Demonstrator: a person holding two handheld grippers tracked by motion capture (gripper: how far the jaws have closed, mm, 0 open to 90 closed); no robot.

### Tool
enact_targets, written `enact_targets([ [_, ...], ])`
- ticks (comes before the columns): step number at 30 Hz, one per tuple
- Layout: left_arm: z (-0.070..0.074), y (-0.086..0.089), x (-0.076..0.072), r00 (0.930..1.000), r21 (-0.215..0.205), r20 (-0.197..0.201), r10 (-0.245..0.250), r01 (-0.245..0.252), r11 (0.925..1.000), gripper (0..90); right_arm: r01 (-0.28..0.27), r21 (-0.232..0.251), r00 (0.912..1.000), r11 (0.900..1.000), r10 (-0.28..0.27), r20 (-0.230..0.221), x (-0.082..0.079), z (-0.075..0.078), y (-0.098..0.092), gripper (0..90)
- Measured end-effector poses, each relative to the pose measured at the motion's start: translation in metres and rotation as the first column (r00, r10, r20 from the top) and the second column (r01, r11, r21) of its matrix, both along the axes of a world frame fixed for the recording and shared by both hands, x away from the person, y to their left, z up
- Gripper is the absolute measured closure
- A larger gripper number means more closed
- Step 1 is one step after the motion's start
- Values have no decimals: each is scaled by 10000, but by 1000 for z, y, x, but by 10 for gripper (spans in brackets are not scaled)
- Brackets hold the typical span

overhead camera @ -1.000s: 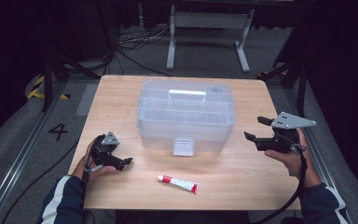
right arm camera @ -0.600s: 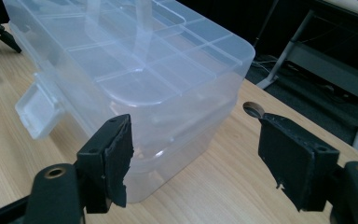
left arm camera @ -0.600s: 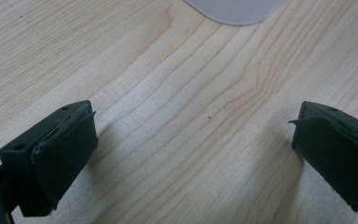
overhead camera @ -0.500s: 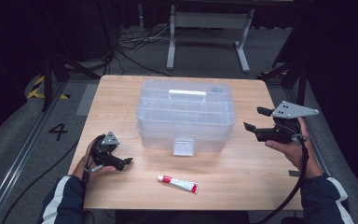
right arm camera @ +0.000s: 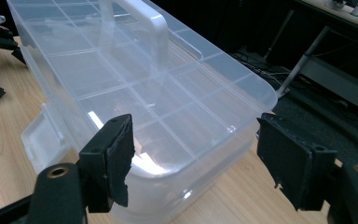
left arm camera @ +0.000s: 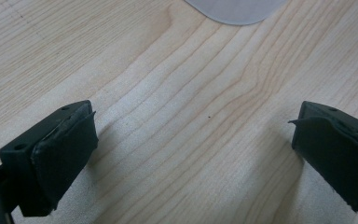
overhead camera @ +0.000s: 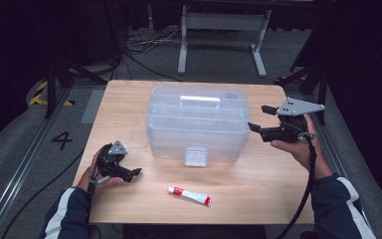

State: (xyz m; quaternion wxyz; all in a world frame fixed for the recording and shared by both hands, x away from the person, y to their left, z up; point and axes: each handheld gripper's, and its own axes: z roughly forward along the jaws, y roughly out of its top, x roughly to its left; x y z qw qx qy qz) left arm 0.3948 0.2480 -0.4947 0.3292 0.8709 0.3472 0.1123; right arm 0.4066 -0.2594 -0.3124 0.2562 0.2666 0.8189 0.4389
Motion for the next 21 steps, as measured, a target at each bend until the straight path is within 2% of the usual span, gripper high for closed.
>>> enact_targets([
  [10, 0, 0, 0, 10000, 4, 1, 17, -17, 10000, 2, -471, -334, 9988, 9983, 466, -160, 16, 6, 30, 297],
  [13, 0, 0, 0, 10000, 14, 4, 14, -14, 10000, 2, -588, -280, 9980, 9979, 581, -237, 22, 7, 38, 314],
  [19, 1, -1, 1, 9997, 123, -22, 235, -235, 9996, 4, -955, -490, 9943, 9942, 930, -514, 36, 10, 58, 355],
  [21, 2, -3, 1, 9993, 16, -87, 352, -352, 9994, 32, -1001, -549, 9936, 9935, 969, -580, 42, 11, 66, 368],
])
